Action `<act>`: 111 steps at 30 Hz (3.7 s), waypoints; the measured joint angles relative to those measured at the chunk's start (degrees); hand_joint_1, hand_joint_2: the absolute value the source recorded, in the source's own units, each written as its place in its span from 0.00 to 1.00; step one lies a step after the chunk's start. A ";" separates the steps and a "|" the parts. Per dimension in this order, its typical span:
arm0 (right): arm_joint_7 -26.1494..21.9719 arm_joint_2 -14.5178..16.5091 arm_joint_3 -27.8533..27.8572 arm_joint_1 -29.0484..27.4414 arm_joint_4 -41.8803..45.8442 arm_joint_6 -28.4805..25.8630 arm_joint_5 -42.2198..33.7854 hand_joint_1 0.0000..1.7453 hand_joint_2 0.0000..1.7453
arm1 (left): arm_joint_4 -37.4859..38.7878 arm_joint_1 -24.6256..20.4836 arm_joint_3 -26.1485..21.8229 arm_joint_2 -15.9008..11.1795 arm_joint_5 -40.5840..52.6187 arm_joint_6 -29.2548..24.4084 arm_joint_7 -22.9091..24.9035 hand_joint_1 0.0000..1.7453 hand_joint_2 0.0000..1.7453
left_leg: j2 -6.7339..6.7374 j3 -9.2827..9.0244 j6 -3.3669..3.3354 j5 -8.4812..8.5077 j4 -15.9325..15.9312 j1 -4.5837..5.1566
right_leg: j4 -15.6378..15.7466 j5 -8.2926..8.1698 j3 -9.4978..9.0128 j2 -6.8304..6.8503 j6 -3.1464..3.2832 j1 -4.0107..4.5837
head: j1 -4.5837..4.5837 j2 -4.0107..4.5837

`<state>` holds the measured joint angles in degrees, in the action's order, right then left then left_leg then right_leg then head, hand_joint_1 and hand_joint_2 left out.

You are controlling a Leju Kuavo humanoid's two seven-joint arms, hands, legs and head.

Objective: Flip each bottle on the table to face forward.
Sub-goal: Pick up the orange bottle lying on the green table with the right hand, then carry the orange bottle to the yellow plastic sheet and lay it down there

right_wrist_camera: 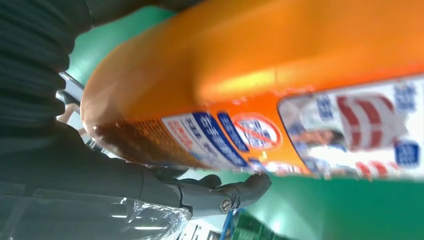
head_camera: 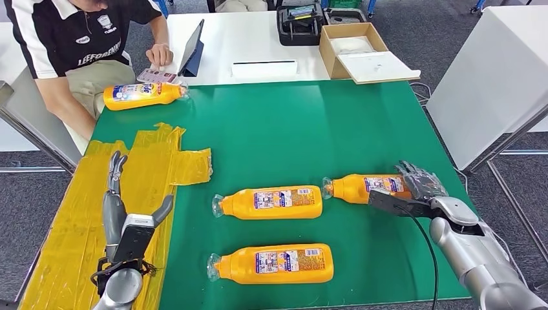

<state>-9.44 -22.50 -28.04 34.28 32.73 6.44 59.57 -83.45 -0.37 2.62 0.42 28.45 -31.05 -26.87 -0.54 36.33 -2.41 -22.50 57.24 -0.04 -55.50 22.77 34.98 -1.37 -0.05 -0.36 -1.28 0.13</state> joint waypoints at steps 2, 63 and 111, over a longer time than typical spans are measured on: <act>0.18 -0.31 0.03 0.25 -0.14 1.84 -0.19 1.00 1.00 | 0.09 -0.06 0.10 0.00 -0.21 -0.03 -0.16 0.00 1.00 | 0.00 -0.01 0.00 0.00 0.00 0.00 | 0.00 0.00 -0.01 0.00 0.00 0.00 | 0.00 0.00; -30.27 29.77 -0.08 -26.40 39.32 -38.28 -43.25 1.00 1.00 | -16.35 12.83 13.78 -4.81 -28.53 20.68 0.56 0.00 1.00 | 0.01 0.01 0.49 -0.18 -0.07 -0.19 | -0.03 0.25 0.06 -0.07 0.42 0.22 | 0.01 0.00; -22.75 32.04 -11.95 -23.49 26.24 -31.76 -33.91 1.00 1.00 | -9.45 -3.16 22.64 6.51 -26.23 30.30 7.32 0.00 1.00 | -0.02 0.03 0.46 -0.20 -0.05 -0.18 | -0.02 0.25 0.06 -0.01 0.39 0.20 | 0.01 0.00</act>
<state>-32.19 9.55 -39.99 10.79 58.96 -25.32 25.66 -92.90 -3.53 25.26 6.92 2.22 -0.74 -19.55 -0.56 36.36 -1.96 -22.70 57.19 -0.22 -55.52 23.02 35.04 -1.37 0.34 -0.15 -1.27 0.13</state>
